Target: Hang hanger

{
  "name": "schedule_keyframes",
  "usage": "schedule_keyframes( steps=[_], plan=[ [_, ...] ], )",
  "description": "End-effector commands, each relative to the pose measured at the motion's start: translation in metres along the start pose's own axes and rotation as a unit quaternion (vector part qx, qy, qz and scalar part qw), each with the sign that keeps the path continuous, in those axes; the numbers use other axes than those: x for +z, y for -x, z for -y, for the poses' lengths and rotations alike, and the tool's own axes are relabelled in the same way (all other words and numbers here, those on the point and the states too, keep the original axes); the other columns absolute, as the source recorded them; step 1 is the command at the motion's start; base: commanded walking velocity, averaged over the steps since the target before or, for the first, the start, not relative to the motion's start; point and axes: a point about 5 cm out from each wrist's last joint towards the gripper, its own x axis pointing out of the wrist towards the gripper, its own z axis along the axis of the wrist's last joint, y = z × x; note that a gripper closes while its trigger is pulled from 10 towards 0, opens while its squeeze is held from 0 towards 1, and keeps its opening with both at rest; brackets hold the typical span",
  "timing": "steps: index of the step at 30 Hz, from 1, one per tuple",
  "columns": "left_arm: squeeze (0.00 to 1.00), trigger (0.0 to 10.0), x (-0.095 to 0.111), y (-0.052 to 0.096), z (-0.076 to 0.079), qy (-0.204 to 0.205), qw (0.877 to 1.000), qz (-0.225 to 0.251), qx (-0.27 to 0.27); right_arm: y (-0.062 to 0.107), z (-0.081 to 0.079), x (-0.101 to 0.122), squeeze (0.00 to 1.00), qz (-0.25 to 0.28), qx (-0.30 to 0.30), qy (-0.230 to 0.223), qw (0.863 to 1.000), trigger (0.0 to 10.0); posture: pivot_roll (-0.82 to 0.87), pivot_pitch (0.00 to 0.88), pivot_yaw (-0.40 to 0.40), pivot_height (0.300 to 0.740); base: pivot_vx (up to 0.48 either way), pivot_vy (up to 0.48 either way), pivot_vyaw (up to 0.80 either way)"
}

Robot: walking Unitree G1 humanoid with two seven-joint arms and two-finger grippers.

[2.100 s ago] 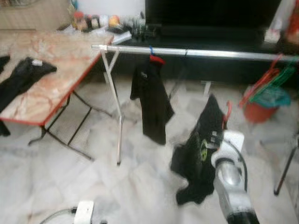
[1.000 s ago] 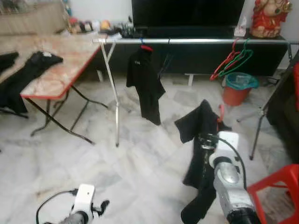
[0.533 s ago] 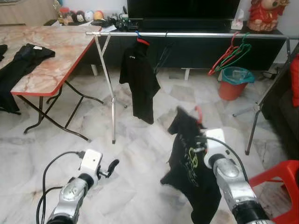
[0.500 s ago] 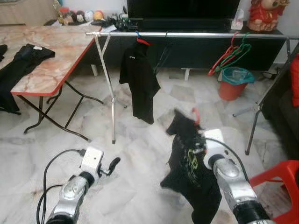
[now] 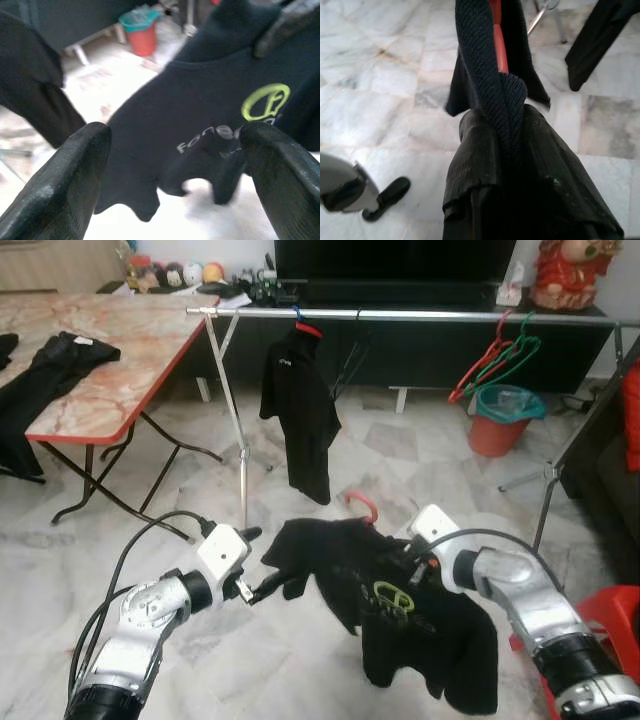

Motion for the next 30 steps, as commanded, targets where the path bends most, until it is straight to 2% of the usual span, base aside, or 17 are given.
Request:
schedule_keyframes(
  steps=[1, 4, 5, 9, 11, 14, 16, 22, 26, 30],
  plan=[
    [0.0, 10.0, 0.012, -0.002, 0.005, 0.003, 0.999, 0.004, -0.042, 0.003, 0.002, 0.011, 0.0, 0.011, 0.019, 0.025, 0.999, 10.0, -0.01, 0.0, -0.009, 0.74, 0.0, 0.0, 0.0],
    [0.0, 10.0, 0.024, -0.007, 0.01, -0.003, 0.996, 0.009, -0.086, 0.004, 0.001, 0.011, 0.0, -0.001, 0.051, 0.046, 0.998, 10.0, -0.01, 0.0, -0.013, 0.74, 0.0, 0.0, 0.0],
    [0.0, 10.0, 0.024, -0.007, 0.01, -0.003, 0.996, 0.009, -0.086, 0.004, 0.001, 0.011, 0.0, -0.001, 0.051, 0.046, 0.998, 10.0, -0.01, 0.0, -0.013, 0.74, 0.0, 0.0, 0.0],
    [0.0, 10.0, 0.033, -0.012, 0.017, -0.005, 0.992, 0.009, -0.122, 0.01, -0.006, 0.016, 0.0, 0.007, 0.112, 0.087, 0.99, 10.0, -0.01, 0.0, -0.015, 0.74, 0.0, 0.0, 0.0],
    [0.0, 10.0, 0.035, -0.013, 0.016, -0.002, 0.992, 0.01, -0.125, 0.01, -0.006, 0.017, 0.0, 0.005, 0.118, 0.093, 0.989, 10.0, -0.01, 0.0, -0.013, 0.74, 0.0, 0.0, 0.0],
    [0.0, 10.0, 0.036, -0.009, 0.026, 0.002, 0.98, -0.015, -0.196, 0.012, -0.002, 0.015, 0.0, -0.007, 0.112, 0.115, 0.987, 10.0, -0.01, 0.0, -0.011, 0.74, 0.0, 0.0, 0.0],
    [0.0, 10.0, 0.034, -0.007, 0.026, -0.001, 0.978, -0.028, -0.205, 0.014, -0.002, 0.019, 0.0, 0.002, 0.122, 0.118, 0.986, 10.0, -0.01, 0.0, -0.006, 0.74, 0.0, 0.0, 0.0],
    [0.0, 10.0, 0.025, -0.007, 0.022, -0.009, 0.981, -0.05, -0.189, 0.016, -0.005, 0.027, 0.0, 0.024, 0.145, 0.127, 0.981, 10.0, -0.01, 0.0, 0.0, 0.74, 0.0, 0.0, 0.0],
    [0.0, 10.0, 0.013, -0.014, 0.009, -0.019, 0.992, -0.065, -0.11, 0.018, -0.011, 0.042, 0.0, 0.05, 0.171, 0.143, 0.974, 10.0, -0.02, 0.0, 0.007, 0.74, 0.0, 0.0, 0.0],
    [0.0, 10.0, -0.004, -0.012, 0.0, 0.013, 0.996, -0.077, -0.045, 0.022, -0.015, 0.048, 0.0, 0.055, 0.19, 0.166, 0.966, 10.0, -0.02, 0.0, 0.01, 0.74, 0.0, 0.0, 0.0]
  ],
)
